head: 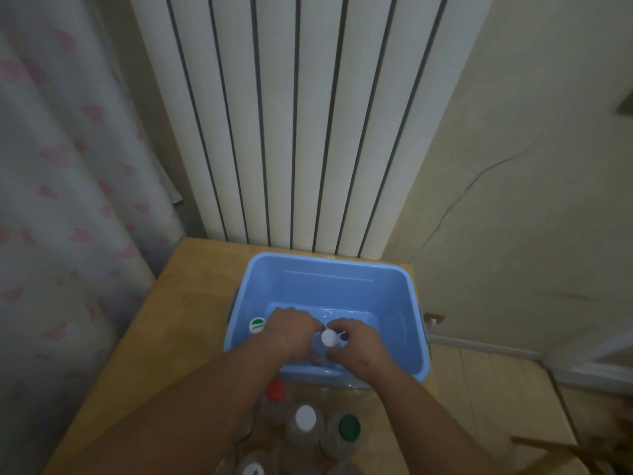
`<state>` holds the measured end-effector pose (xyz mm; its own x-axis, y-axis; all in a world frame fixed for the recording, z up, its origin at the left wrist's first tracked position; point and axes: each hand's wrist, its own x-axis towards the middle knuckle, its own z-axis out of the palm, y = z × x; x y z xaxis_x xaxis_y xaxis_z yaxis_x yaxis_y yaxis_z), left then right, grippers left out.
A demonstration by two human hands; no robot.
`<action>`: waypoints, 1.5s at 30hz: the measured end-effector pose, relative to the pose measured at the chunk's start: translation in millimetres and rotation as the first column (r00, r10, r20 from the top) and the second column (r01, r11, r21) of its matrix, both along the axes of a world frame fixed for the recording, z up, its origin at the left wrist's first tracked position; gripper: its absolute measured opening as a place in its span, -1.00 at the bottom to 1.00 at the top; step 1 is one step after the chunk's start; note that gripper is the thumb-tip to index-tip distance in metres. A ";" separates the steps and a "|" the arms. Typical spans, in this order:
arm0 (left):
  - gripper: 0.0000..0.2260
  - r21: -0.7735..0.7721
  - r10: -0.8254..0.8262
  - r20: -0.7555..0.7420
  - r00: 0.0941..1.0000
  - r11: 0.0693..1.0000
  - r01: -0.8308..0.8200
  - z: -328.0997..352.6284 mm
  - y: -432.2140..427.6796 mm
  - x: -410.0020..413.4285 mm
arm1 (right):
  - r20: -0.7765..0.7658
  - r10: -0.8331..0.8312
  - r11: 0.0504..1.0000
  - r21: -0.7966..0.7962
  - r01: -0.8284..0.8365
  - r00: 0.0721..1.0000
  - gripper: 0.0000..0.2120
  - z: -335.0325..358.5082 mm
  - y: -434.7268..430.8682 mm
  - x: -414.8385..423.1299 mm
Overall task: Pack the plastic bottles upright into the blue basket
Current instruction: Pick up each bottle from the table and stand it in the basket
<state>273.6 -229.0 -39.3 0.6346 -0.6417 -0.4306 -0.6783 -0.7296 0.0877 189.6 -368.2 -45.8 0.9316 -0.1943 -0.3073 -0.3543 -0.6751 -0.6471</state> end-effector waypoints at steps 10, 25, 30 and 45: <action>-0.43 -0.148 0.141 -0.045 0.989 0.978 -0.146 11.7 12.6 -12.5 | 0.056 -0.058 0.992 -0.107 0.064 0.997 -0.64 14.1 -1.6 -10.4; -0.60 -0.537 0.468 -0.234 0.852 0.668 -0.514 36.2 82.2 -69.4 | 0.203 0.026 0.997 -0.077 -0.011 0.979 -0.94 53.8 48.2 -40.7; -0.58 -0.564 0.454 -0.223 0.863 0.662 -0.494 45.8 107.4 -85.4 | 0.210 0.033 0.997 -0.069 -0.019 0.977 -0.83 67.3 71.6 -58.9; -0.63 -0.600 0.383 -0.266 0.885 0.652 -0.463 45.8 240.7 -139.6 | 0.199 -0.018 0.999 -0.047 0.028 0.980 -0.84 66.5 207.5 -128.7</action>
<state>134.0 11.7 6.5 0.8825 -0.4576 -0.1085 -0.2673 -0.6780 0.6848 60.9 -160.7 20.7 0.9683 -0.2263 -0.1060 -0.2374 -0.7012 -0.6723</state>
